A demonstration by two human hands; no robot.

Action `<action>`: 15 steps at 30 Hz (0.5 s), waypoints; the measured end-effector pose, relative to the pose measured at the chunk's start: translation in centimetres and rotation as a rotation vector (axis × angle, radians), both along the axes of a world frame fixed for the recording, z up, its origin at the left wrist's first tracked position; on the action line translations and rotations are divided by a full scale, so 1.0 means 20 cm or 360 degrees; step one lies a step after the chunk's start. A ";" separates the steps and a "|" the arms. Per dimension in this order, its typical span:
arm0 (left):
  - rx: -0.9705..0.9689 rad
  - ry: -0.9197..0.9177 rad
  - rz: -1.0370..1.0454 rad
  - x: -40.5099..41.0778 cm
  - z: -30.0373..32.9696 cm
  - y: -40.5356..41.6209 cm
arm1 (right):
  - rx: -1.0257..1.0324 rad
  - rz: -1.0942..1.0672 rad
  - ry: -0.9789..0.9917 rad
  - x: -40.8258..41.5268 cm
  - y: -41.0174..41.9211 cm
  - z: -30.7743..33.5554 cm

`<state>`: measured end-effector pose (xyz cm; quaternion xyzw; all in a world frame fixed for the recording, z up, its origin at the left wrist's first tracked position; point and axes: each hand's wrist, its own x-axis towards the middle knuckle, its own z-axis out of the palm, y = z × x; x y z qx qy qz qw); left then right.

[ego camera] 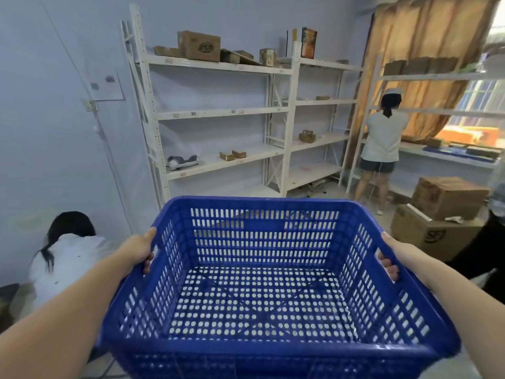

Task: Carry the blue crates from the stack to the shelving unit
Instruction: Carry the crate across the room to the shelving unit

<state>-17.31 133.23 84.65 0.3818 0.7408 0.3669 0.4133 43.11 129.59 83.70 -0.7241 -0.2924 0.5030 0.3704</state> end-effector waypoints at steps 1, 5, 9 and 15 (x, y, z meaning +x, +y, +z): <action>-0.0005 0.0014 -0.0005 0.00 -0.03 0.11 | -0.0012 -0.0013 -0.0009 0.01 0.10 -0.02; -0.0060 0.0043 -0.0043 0.04 -0.11 0.54 | -0.0052 -0.0037 -0.0019 0.03 0.47 -0.10; -0.0060 0.0052 -0.0077 0.09 -0.16 0.94 | -0.0081 -0.0033 -0.0062 0.06 0.81 -0.14; -0.0087 0.0059 -0.0109 0.24 -0.21 1.53 | -0.0126 -0.0098 -0.0103 0.20 1.35 -0.19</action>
